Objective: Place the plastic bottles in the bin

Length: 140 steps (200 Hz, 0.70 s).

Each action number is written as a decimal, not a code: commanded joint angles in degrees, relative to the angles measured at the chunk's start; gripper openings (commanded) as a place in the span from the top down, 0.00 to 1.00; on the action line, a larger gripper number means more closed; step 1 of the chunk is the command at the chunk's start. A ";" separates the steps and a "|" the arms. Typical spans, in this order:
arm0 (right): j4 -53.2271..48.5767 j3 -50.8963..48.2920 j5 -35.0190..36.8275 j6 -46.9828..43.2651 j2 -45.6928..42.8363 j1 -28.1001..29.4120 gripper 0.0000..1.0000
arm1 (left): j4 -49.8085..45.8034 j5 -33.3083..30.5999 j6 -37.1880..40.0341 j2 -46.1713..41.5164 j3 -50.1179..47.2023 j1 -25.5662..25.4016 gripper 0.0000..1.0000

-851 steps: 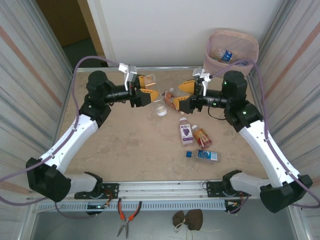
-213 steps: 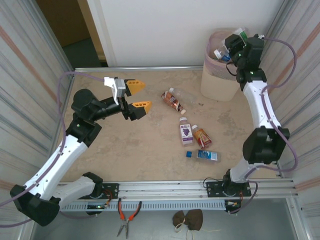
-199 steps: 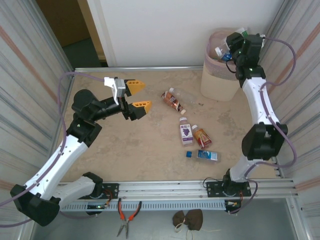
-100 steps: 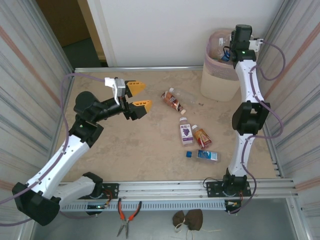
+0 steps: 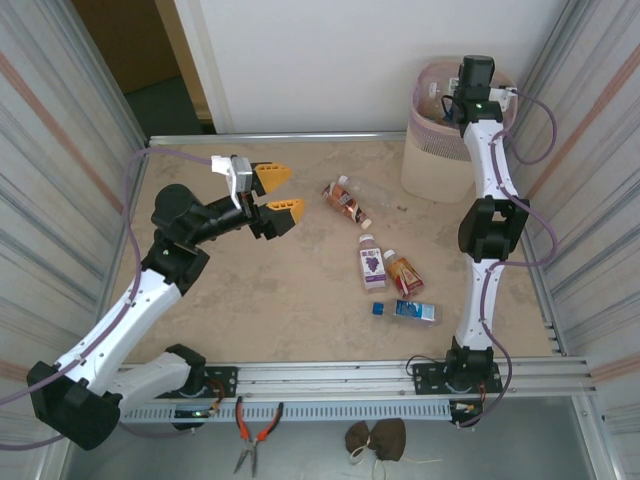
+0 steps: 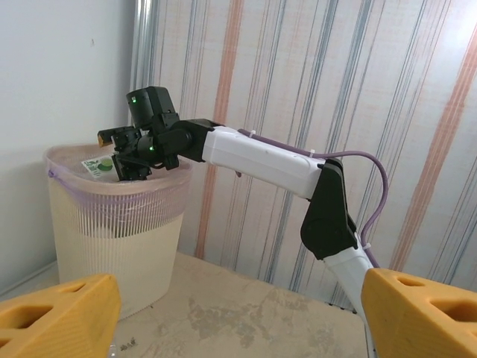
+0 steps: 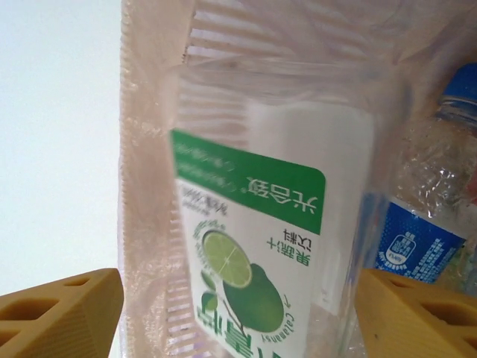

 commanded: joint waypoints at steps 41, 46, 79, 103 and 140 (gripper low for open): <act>1.13 -2.57 2.80 -2.54 -9.07 1.24 0.17 | -0.83 -0.12 1.72 -1.13 1.44 0.54 0.16; 1.31 -3.17 2.64 -2.95 -9.66 1.25 0.17 | -0.84 -0.07 1.72 -1.18 1.36 0.60 0.15; 2.14 -6.28 -0.25 -5.97 -12.15 1.26 0.19 | -1.01 -0.21 1.68 -1.87 0.87 0.63 0.16; 3.40 -7.30 -4.53 -11.70 -13.28 1.14 0.21 | -1.19 -0.09 1.69 -2.05 0.58 0.63 0.15; 2.94 -9.33 -11.11 -27.74 -17.26 1.25 0.24 | -1.72 -0.79 1.80 -2.45 -0.14 0.63 0.16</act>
